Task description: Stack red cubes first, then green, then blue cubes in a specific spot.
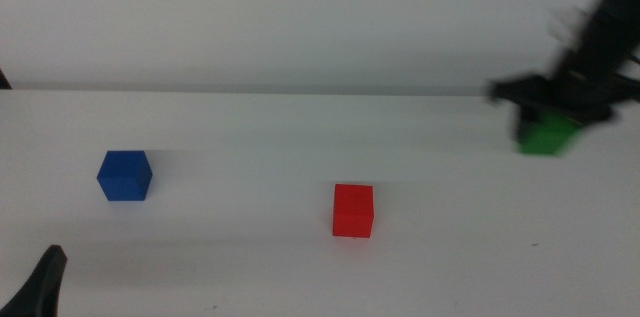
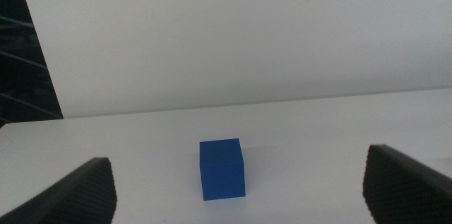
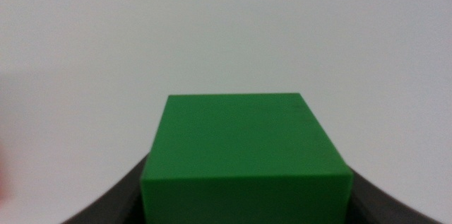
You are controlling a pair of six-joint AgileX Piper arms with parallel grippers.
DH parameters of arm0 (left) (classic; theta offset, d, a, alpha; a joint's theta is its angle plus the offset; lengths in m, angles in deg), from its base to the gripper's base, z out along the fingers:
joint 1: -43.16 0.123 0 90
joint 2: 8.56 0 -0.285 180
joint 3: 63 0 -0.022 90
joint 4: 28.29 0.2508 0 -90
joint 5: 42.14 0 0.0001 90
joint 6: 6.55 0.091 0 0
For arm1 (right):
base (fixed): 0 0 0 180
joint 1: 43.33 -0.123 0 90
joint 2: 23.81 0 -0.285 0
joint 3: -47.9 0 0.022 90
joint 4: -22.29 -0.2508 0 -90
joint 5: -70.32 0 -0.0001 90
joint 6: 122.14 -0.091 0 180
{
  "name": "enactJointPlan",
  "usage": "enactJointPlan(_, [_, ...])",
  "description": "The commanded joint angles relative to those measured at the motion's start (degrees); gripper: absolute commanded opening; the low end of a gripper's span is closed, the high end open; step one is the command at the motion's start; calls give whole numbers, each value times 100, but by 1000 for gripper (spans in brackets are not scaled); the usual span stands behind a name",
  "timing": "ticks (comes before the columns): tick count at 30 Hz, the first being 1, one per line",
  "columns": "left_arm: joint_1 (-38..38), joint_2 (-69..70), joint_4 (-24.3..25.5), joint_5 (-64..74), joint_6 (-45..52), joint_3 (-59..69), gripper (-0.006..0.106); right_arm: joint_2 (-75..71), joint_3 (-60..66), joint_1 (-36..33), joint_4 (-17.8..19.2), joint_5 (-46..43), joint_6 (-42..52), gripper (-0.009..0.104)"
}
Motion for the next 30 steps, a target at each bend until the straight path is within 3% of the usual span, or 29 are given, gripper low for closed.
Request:
enactJointPlan(1, [7,234,-26,-93,-9,228,94,294,-497,-679,-17,564,-555,6])
enactJointPlan(6, [7,234,-26,-93,-9,228,94,849,-867,-1813,-41,622,-1234,6])
enactJointPlan(12, [7,234,-26,-93,-9,228,94,965,-867,-2425,38,543,-1923,6])
enactJointPlan(30, [7,234,-26,-93,-9,228,94,1260,-926,-2778,144,170,-2539,6])
